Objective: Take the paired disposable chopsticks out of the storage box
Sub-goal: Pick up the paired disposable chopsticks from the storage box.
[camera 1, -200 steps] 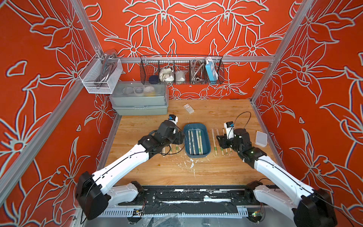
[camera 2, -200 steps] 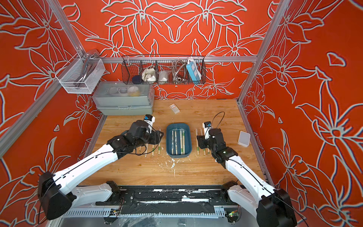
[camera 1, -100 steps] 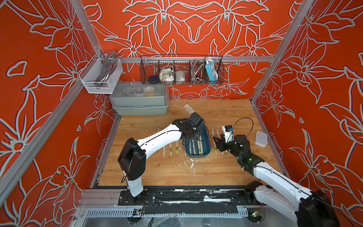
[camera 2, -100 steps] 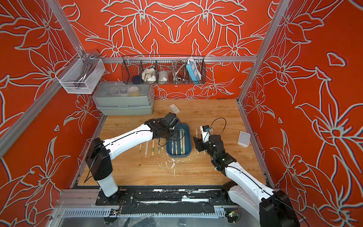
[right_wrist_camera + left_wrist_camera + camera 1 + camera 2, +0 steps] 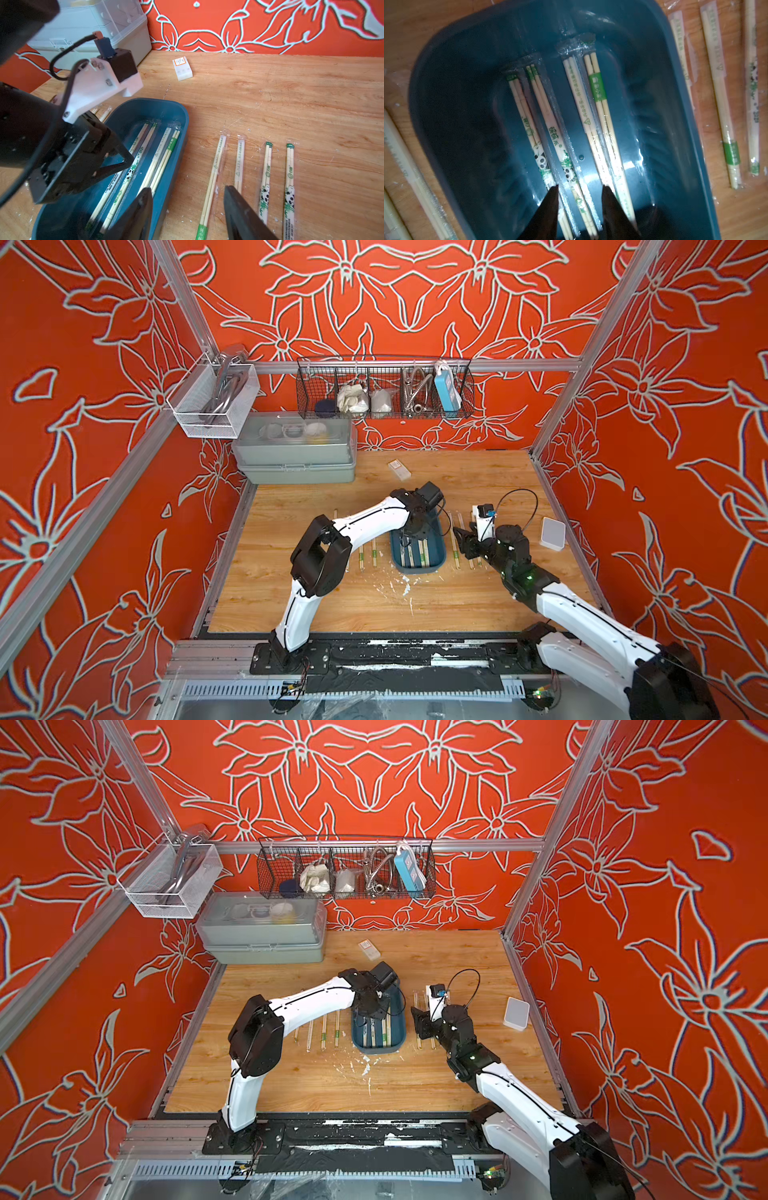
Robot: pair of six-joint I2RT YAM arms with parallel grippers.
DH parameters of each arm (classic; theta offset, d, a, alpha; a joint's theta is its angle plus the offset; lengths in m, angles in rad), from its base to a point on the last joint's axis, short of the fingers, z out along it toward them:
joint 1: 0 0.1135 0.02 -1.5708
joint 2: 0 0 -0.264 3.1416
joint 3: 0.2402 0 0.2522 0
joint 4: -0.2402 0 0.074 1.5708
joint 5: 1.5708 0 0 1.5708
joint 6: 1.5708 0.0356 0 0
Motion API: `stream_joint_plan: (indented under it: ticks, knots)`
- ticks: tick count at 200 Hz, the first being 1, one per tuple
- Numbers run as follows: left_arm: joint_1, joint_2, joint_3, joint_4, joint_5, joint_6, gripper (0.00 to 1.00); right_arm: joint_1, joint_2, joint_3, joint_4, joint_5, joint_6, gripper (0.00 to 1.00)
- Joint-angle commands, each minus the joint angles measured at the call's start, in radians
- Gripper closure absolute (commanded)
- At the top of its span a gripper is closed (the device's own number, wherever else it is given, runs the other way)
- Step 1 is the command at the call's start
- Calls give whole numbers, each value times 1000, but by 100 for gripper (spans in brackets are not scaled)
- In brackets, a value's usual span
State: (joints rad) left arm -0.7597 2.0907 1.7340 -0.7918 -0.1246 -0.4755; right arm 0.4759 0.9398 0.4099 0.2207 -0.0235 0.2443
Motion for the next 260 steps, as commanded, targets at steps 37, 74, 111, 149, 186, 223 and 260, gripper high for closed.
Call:
stream_joint_plan:
  ticks: [37, 74, 111, 149, 186, 223, 260]
  knots:
    - [39, 67, 15, -21, -20, 6, 63, 5, 20, 21, -15, 33, -4, 40]
    - [43, 95, 22, -11, -4, 12, 63, 5, 39, 27, -18, 37, -3, 41]
    - [43, 117, 29, -9, 2, 17, 64, 5, 57, 38, -26, 32, -3, 40]
    - [43, 133, 40, -8, 6, 22, 64, 5, 56, 39, -30, 38, -4, 40]
    - [42, 150, 56, -15, 8, 23, 64, 5, 58, 43, -35, 37, -5, 40]
    - [42, 176, 74, -27, 10, 24, 64, 5, 60, 44, -37, 38, -5, 40]
    - [42, 211, 93, -35, 13, 23, 64, 6, 60, 45, -40, 39, -5, 40]
